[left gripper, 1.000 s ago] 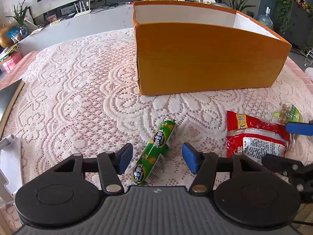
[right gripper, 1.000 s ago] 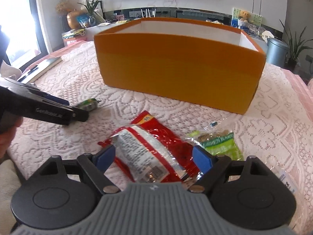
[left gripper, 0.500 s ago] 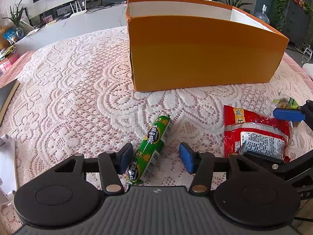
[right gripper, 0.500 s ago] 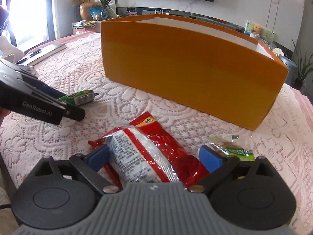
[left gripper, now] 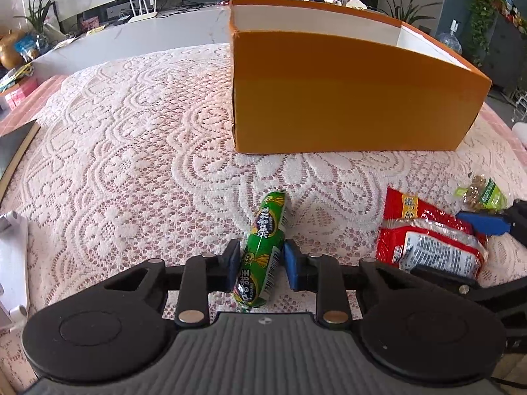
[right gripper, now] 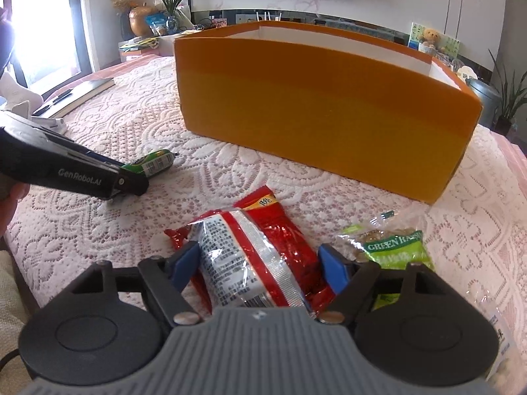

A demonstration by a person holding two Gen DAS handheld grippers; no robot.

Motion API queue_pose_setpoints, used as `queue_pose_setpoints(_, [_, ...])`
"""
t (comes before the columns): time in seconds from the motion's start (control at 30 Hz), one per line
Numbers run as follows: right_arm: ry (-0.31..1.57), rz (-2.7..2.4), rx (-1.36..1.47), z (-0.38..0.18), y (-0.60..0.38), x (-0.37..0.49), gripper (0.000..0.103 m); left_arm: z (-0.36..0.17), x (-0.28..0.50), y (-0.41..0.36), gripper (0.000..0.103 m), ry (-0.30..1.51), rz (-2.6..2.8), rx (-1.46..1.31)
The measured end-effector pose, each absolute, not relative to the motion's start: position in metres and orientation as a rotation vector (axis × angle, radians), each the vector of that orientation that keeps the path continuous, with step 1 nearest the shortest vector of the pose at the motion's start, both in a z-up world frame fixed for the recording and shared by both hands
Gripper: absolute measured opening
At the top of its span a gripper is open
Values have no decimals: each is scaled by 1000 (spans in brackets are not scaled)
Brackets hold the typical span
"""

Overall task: Organize snacks
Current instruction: 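Grasp the green sausage stick with the left tool while the right tool grasps the red chips bag, then carry both snacks into the orange box and open both tools to release them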

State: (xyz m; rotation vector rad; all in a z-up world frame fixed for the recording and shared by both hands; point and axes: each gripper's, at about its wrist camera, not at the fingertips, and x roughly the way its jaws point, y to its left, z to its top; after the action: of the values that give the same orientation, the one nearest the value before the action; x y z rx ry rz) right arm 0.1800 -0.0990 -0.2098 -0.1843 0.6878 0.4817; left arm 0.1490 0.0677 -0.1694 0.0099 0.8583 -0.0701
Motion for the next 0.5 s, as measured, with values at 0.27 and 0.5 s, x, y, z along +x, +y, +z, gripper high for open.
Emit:
queue_pose_setpoints(0.27, [653, 502, -142, -193, -99, 166, 75, -160, 138, 72, 26, 840, -68, -38])
queue_pose_setpoints(0.5, [609, 486, -171, -175, -98, 147, 75, -143, 125, 73, 25, 811, -38, -65])
